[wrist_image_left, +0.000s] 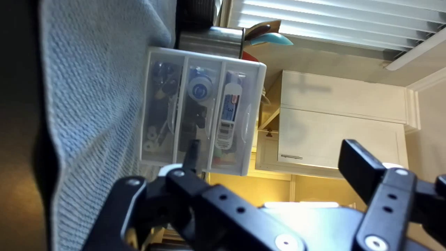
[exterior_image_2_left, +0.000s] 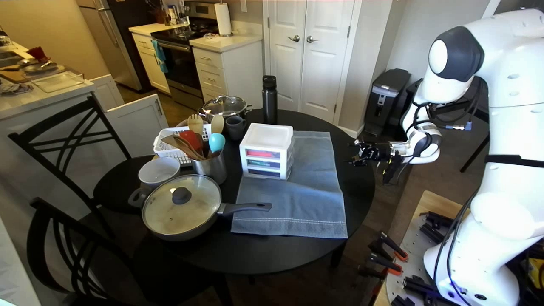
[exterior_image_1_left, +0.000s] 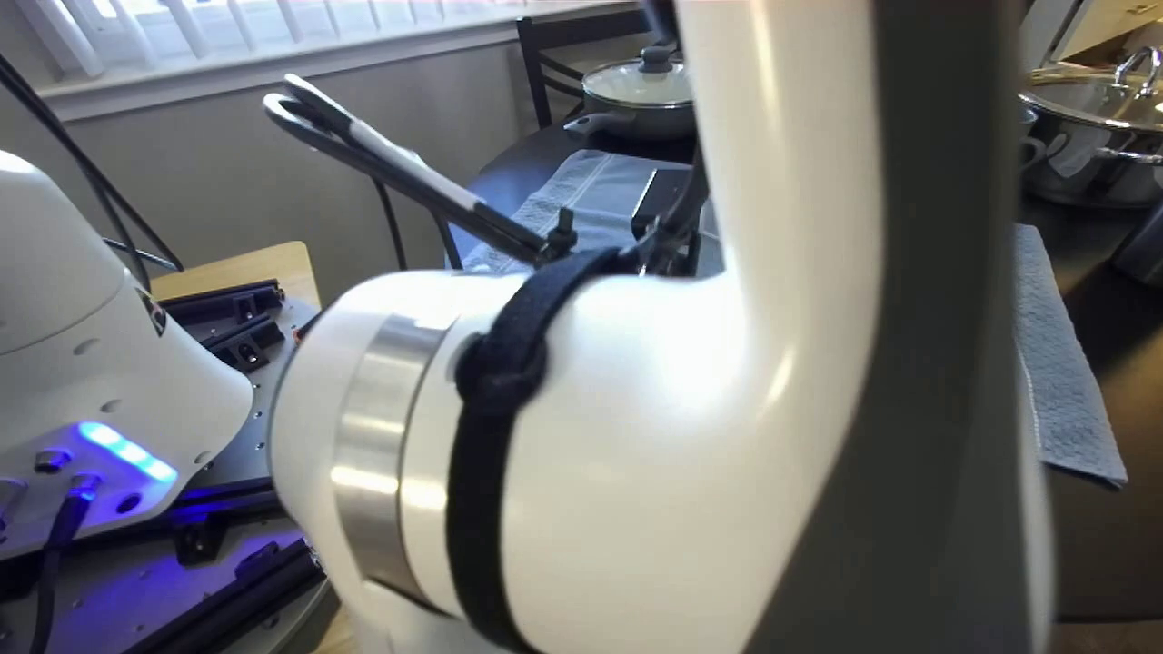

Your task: Pull out a drawer from the miniature cabinet

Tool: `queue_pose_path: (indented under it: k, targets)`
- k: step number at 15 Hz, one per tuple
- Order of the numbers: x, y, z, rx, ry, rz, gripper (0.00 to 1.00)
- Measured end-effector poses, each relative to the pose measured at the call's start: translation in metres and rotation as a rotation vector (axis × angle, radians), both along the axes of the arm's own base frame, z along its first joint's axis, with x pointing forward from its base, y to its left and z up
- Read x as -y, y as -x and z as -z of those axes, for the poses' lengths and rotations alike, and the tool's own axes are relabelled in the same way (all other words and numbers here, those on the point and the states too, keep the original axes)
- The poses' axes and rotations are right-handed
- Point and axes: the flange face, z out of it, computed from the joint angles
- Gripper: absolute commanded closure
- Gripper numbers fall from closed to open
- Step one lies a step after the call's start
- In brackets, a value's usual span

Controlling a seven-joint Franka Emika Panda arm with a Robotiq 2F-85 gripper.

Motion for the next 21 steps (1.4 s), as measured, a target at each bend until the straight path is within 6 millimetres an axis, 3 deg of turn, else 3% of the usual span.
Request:
queue_pose_path:
  k: [5, 12, 21]
  targets:
    - [0.016, -0.011, -0.028, 0.037, 0.011, 0.013, 0.0]
    - [-0.018, -0.067, -0.041, 0.131, -0.018, -0.012, 0.0]
    - [-0.04, -0.092, -0.023, 0.085, 0.004, 0.009, 0.0]
